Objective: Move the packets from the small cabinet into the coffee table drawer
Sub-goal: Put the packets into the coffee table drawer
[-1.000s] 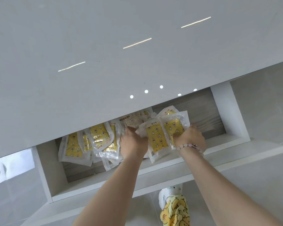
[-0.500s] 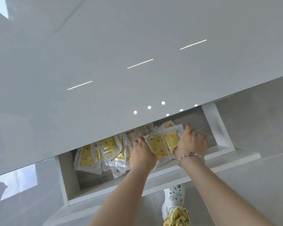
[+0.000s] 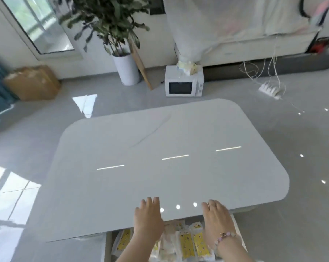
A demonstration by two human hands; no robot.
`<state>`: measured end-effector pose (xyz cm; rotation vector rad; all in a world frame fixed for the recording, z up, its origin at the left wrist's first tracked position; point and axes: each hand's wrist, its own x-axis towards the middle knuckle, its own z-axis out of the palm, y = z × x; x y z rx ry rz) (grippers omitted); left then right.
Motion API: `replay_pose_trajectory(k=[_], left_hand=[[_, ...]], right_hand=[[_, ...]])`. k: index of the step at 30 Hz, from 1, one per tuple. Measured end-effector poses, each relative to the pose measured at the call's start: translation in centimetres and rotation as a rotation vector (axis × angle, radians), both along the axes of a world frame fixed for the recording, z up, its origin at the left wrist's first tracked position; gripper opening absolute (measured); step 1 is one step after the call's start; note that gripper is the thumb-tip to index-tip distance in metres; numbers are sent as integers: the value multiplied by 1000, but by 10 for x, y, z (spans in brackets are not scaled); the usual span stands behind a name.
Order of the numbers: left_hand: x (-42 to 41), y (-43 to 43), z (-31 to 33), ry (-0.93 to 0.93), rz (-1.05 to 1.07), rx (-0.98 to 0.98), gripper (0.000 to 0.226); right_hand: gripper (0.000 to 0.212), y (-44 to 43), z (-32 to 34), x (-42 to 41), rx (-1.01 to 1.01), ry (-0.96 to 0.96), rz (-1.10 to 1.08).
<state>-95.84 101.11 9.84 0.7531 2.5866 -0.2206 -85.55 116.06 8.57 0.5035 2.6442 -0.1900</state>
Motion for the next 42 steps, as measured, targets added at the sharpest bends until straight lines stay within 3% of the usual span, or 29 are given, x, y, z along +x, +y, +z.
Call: replay_pose_trajectory(k=[9,14,24,42], left_hand=[[-42,-99,171,353,190,179,44],[-41,-200,236,473,357,140,45],[20,-441,330,730,753,19,42],[220,-749,363,844,1326,-276,50]], right_hand=[[43,-57,195,-107,176,313,330],[43,-175,264,-145,144,447,549],[50,-421,361,-142,112,690,894],[50,-795,382,-24,-106,824,1479]])
